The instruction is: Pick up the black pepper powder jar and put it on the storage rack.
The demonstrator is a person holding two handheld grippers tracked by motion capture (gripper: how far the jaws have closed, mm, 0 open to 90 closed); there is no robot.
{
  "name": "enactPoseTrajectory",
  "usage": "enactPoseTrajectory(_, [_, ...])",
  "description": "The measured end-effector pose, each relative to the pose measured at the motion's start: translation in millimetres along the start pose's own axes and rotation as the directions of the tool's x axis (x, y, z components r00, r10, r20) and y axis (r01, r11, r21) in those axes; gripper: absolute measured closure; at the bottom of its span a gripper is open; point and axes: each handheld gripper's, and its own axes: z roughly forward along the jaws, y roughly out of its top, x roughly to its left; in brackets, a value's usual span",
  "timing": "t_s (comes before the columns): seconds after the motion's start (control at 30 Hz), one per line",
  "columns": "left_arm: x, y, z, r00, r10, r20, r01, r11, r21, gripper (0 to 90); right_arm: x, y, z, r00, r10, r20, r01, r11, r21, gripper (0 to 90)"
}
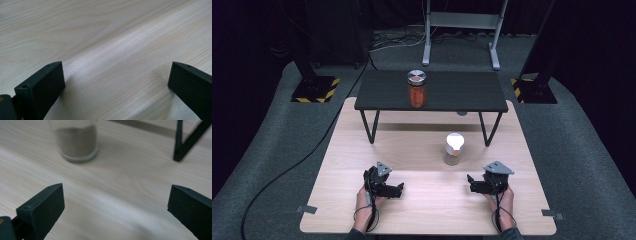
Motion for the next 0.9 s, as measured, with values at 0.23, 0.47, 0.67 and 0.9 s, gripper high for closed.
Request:
enactPoseTrajectory(0.23, [0.0,-0.1,0.0,1.0,0.0,0.0,0.0,1.0,0.0,0.3,16.4,30.6,25.9,0.996,-0.044,-0.077,0.039,0.997,-0.064,0.0])
enactPoseTrajectory(0.47, [-0.2,-0.2,0.0,1.0,0.001,-0.001,-0.001,1.0,-0.001,0.3,17.5,41.8,53.9,0.9935,-0.041,-0.106,0.031,0.995,-0.094,0.0])
enactPoseTrajectory(0.67, [-1.0,-0.4,-0.2,1.0,0.001,-0.003,-0.001,1.0,-0.002,0.3,15.3,47.6,69.2,0.9928,-0.036,-0.114,0.026,0.996,-0.083,0.0])
enactPoseTrajectory(0.9, [-0.2,-0.1,-0.1,1.0,0.0,-0.001,0.0,1.0,0.0,0.3,7.8,39.2,72.7,0.9909,-0.011,-0.134,-0.005,0.993,-0.116,18.2])
